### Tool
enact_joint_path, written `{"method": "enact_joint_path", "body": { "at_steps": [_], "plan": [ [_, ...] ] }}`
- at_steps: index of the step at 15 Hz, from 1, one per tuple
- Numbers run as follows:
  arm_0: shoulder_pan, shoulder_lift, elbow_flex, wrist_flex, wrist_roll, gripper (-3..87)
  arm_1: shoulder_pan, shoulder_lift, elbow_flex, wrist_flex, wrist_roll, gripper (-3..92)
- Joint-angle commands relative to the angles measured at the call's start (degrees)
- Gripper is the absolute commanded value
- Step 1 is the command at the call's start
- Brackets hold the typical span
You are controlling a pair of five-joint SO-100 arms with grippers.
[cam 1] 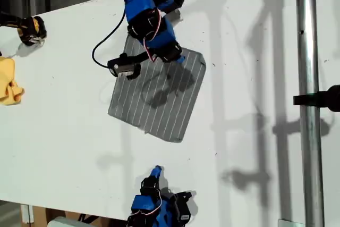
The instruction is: Grasp corners of a towel and fold twice.
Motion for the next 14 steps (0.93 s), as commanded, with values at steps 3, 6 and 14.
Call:
{"method": "enact_joint_path", "body": {
  "at_steps": [3,6,14],
  "plan": [
    [-0.62,0.26,0.0,-0.35,-0.44,-2.7,-1.14,1.41,-3.16,-0.35,-0.09,24.4],
    [-0.62,0.26,0.0,-0.35,-0.44,-2.7,-0.62,1.85,-3.16,-0.35,0.26,37.4],
    [-0.53,0.26,0.0,-0.35,-0.44,-2.7,-2.11,-5.89,7.03,-0.97,6.86,39.3]
  ]
}}
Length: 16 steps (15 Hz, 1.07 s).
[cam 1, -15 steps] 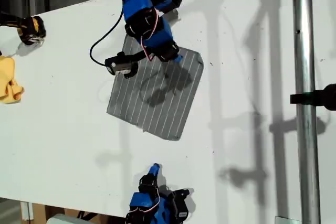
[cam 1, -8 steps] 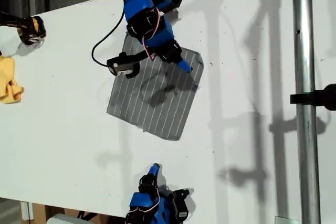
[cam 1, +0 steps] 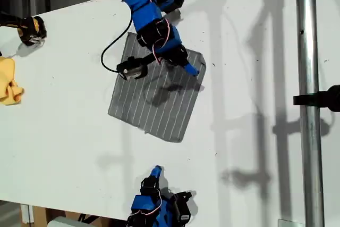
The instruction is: Grasp corners of a towel and fold twice.
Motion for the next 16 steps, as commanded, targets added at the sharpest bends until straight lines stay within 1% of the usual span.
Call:
{"method": "enact_joint_path", "body": {
  "at_steps": [1,3,6,10,13,14,15,16],
  "plan": [
    [-0.53,0.26,0.0,-0.35,-0.44,-2.7,-1.76,-3.34,4.13,-2.9,4.66,39.0],
    [-0.44,0.26,0.0,-0.35,-0.44,-2.7,-2.81,-8.0,4.92,-4.13,9.14,38.9],
    [-0.35,0.26,0.0,-0.35,-0.35,-2.7,-3.43,-10.2,7.12,-5.8,16.44,36.2],
    [-0.18,0.26,0.0,-0.35,-0.26,-2.7,-4.13,-15.73,7.38,-7.73,18.02,35.3],
    [-0.18,0.26,0.0,-0.35,-0.26,-2.7,-4.31,-19.34,7.38,-10.02,18.63,32.9],
    [-0.18,0.26,0.0,-0.35,-0.26,-2.7,-4.48,-20.13,7.38,-10.2,18.9,31.0],
    [-0.18,0.26,0.0,-0.35,-0.26,-2.7,-4.48,-20.65,7.38,-10.28,19.34,25.5],
    [-0.18,0.26,0.0,-0.35,-0.26,-2.7,-4.57,-21.01,7.38,-10.37,19.95,17.1]
  ]
}}
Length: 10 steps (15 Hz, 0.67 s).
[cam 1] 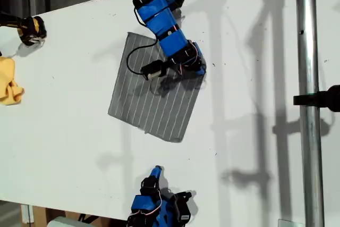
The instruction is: Grasp corners of a towel and fold twice.
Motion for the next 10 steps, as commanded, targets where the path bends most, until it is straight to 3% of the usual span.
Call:
{"method": "enact_joint_path", "body": {
  "at_steps": [1,6,7,8,10],
  "plan": [
    [-0.18,0.26,0.0,-0.35,-0.35,-2.7,-0.7,0.18,-0.26,-0.18,1.49,7.6],
    [-0.18,0.26,0.0,-0.35,-0.97,-2.7,-0.62,-1.85,-1.85,-0.26,0.18,0.0],
    [-0.18,0.26,0.0,-0.35,-1.05,-2.7,-0.53,-2.37,-2.81,0.44,0.44,3.4],
    [-0.18,0.26,0.0,-0.26,-1.23,-2.7,-0.35,-2.72,-4.22,1.85,0.35,13.5],
    [-0.09,0.26,0.0,-0.26,-1.23,-2.7,0.35,-2.55,-12.3,11.95,0.18,28.8]
  ]
}}
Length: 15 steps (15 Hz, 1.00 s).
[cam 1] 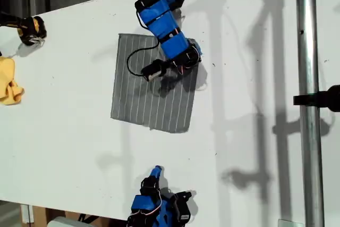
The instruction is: Grasp corners of a towel and fold twice.
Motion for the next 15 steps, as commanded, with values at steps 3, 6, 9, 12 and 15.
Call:
{"method": "enact_joint_path", "body": {
  "at_steps": [3,6,9,12,15],
  "plan": [
    [-0.18,0.26,0.0,-0.26,-0.44,-2.7,2.02,9.58,-15.38,14.5,-1.23,35.4],
    [-0.18,0.26,0.0,-0.26,-0.35,-2.7,3.43,19.69,-14.15,14.41,-2.55,38.5],
    [-0.18,0.26,0.0,-0.26,-0.35,-2.7,3.96,26.37,-10.28,13.71,-2.2,39.9],
    [-0.18,0.26,0.0,-0.26,-0.26,-2.7,3.69,29.62,-3.87,12.83,-0.35,39.7],
    [-0.18,0.26,0.0,-0.26,-0.26,-2.7,2.29,34.28,7.56,5.71,2.72,38.0]
  ]
}}
